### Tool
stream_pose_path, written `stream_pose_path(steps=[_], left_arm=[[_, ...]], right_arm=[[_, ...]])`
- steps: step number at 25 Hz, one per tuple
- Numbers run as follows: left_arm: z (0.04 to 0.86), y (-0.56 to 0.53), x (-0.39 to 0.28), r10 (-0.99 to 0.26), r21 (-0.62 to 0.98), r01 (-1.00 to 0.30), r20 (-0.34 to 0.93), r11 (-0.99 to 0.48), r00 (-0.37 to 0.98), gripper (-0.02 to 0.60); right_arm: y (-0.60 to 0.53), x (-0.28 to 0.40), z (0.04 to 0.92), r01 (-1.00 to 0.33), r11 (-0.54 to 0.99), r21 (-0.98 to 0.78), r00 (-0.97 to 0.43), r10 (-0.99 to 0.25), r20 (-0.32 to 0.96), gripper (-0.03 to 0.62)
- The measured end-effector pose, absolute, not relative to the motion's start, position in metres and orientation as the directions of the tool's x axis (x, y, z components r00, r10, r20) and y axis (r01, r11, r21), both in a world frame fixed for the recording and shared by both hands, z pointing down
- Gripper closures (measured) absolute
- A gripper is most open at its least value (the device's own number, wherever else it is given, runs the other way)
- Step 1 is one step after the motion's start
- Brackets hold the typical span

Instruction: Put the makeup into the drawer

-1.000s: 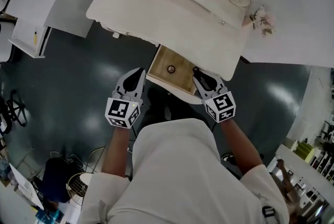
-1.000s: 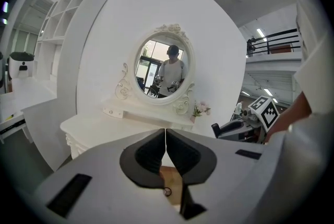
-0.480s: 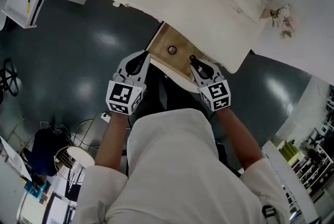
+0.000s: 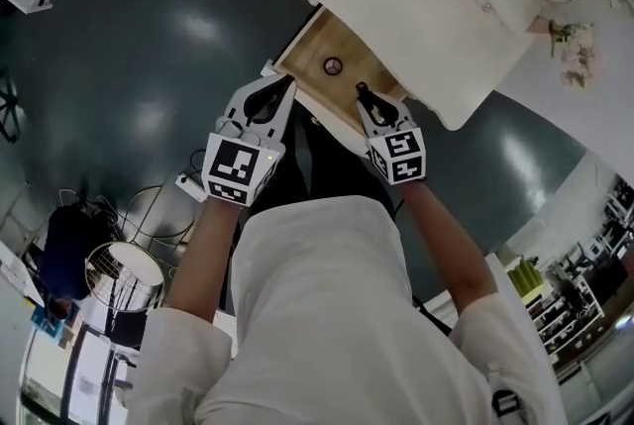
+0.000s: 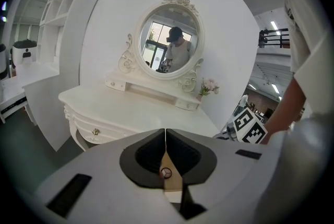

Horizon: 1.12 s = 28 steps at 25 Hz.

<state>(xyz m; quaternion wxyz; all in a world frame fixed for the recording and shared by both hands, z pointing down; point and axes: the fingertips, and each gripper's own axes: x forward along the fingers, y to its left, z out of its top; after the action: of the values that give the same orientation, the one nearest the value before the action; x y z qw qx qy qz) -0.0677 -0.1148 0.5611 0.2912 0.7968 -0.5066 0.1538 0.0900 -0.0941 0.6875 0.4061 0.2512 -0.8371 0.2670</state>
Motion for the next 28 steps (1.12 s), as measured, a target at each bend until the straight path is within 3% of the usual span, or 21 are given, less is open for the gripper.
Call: stream_pose_path(steps=[28], left_arm=[[0.634,-0.092,-0.07,-0.661,0.385,-0.895,0.615,-0.225,0.431,0.561]], right_arm=[[-0.09,0.103,0.847,-0.692,0.693,-0.202,-0.307,-0.029,0.951,0.488]])
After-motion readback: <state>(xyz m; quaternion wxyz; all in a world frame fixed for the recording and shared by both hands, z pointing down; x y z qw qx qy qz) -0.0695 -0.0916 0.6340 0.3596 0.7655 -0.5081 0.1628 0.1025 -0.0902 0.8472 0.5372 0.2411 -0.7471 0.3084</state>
